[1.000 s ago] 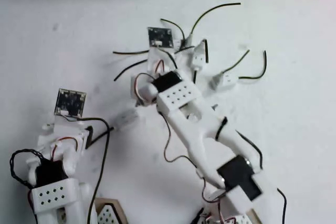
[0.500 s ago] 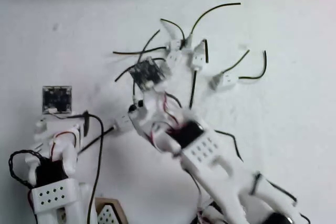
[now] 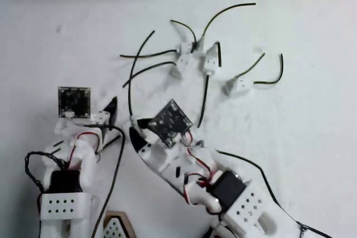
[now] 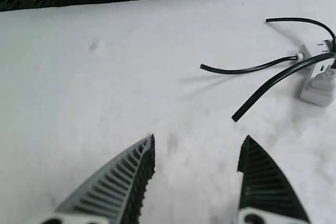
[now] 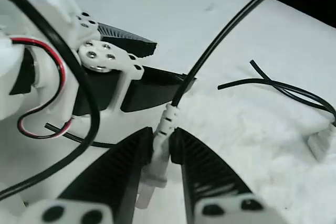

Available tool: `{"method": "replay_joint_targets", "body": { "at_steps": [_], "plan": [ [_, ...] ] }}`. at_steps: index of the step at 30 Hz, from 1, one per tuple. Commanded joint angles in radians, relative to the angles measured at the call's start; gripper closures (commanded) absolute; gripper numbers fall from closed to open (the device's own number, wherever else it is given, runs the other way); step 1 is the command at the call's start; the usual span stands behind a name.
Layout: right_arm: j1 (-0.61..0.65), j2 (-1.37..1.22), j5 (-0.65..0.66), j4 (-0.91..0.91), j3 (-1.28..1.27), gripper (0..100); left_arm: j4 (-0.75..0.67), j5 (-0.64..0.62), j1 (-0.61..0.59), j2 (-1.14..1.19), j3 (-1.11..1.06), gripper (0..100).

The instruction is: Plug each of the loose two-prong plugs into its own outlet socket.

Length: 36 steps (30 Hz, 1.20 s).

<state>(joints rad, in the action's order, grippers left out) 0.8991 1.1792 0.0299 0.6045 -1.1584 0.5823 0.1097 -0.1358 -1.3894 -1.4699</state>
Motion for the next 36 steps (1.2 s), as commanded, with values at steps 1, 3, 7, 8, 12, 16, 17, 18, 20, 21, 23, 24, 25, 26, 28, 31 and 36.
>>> {"method": "replay_joint_targets", "body": {
  "at_steps": [1,3,7,8,12,16,17,18,20,21,23,24,25,26,28,31,36],
  "plan": [
    [0.012,0.031,0.011,-0.021,0.002,98.2,-0.009,-0.008,0.071,-0.015,0.084,74],
    [0.012,0.016,0.012,-0.021,-0.003,98.2,0.028,-0.008,0.099,-0.015,0.109,74],
    [0.012,-0.027,0.012,-0.022,-0.008,98.2,0.130,-0.008,0.154,-0.015,0.173,74],
    [0.012,-0.038,0.012,-0.027,-0.008,98.2,0.155,-0.008,0.173,-0.015,0.187,74],
    [0.012,-0.065,0.012,-0.028,-0.008,98.2,0.230,-0.005,0.225,-0.015,0.221,74],
    [0.010,-0.081,0.011,-0.030,-0.008,98.2,0.287,-0.002,0.263,-0.015,0.249,74],
    [0.010,-0.082,0.009,-0.030,-0.006,98.2,0.304,-0.002,0.274,-0.015,0.256,74],
    [0.010,-0.084,0.009,-0.030,-0.006,98.2,0.318,-0.002,0.283,-0.015,0.264,74],
    [0.008,-0.084,0.009,-0.030,-0.006,98.2,0.339,-0.002,0.294,-0.015,0.273,74],
    [0.007,-0.084,0.009,-0.030,-0.006,98.2,0.347,0.000,0.294,-0.015,0.276,74],
    [0.007,-0.084,0.009,-0.024,-0.006,98.2,0.350,0.000,0.291,-0.015,0.275,74],
    [0.007,-0.084,0.009,-0.024,-0.006,98.2,0.347,0.000,0.285,-0.015,0.275,74],
    [0.005,-0.084,0.009,-0.022,-0.006,98.2,0.345,0.000,0.277,-0.015,0.275,74],
    [-0.001,-0.084,0.011,-0.021,-0.006,98.2,0.345,0.000,0.254,-0.015,0.276,74],
    [-0.027,-0.085,0.011,-0.021,-0.005,98.2,0.324,-0.005,0.186,-0.015,0.278,74],
    [-0.077,-0.087,0.011,-0.021,-0.002,98.2,0.308,-0.008,0.035,-0.015,0.278,74],
    [-0.093,-0.237,0.005,0.004,0.083,98.2,0.328,-0.002,-0.209,-0.015,0.249,74]
  ]
}}
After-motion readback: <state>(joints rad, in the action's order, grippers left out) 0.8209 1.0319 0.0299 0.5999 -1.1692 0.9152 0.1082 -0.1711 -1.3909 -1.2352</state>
